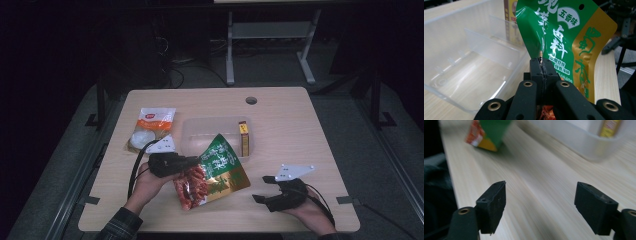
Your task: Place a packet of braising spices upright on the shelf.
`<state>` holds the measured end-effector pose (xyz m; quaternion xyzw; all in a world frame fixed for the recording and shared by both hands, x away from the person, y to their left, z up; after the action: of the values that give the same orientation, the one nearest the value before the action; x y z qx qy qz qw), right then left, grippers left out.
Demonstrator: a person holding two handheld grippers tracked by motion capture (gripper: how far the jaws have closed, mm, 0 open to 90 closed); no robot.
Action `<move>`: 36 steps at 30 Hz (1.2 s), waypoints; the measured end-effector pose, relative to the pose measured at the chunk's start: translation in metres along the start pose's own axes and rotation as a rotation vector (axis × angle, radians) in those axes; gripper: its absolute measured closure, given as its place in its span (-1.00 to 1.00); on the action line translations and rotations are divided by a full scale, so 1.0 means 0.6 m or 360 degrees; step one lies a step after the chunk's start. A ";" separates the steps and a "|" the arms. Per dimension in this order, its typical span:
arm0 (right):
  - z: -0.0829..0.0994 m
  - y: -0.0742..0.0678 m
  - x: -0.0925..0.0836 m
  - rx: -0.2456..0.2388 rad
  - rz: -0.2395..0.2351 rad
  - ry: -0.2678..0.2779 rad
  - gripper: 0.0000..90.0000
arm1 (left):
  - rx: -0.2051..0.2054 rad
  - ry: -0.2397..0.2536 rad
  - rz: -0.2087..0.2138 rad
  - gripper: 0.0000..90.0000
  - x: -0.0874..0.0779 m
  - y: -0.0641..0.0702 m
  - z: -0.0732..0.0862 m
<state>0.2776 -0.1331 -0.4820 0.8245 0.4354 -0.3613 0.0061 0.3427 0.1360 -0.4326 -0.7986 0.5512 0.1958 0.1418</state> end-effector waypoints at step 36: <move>-0.099 -0.052 0.093 0.0087 -0.0420 0.0177 0.93 | -0.0019 0.0093 -0.0035 0.98 -0.013 0.000 -0.008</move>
<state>0.3104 -0.0548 -0.4620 0.7786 0.5298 -0.3246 -0.0881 0.3408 0.1404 -0.4247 -0.8109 0.5450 0.1740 0.1230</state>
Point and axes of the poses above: each handheld gripper's, and its own axes: x roughly forward along the jaws, z roughly out of its underside, y roughly to its right, the point moved 7 cm from there along x, roughly forward along the jaws, and after that the axes turned 10 degrees about x, right-handed, at the moved point
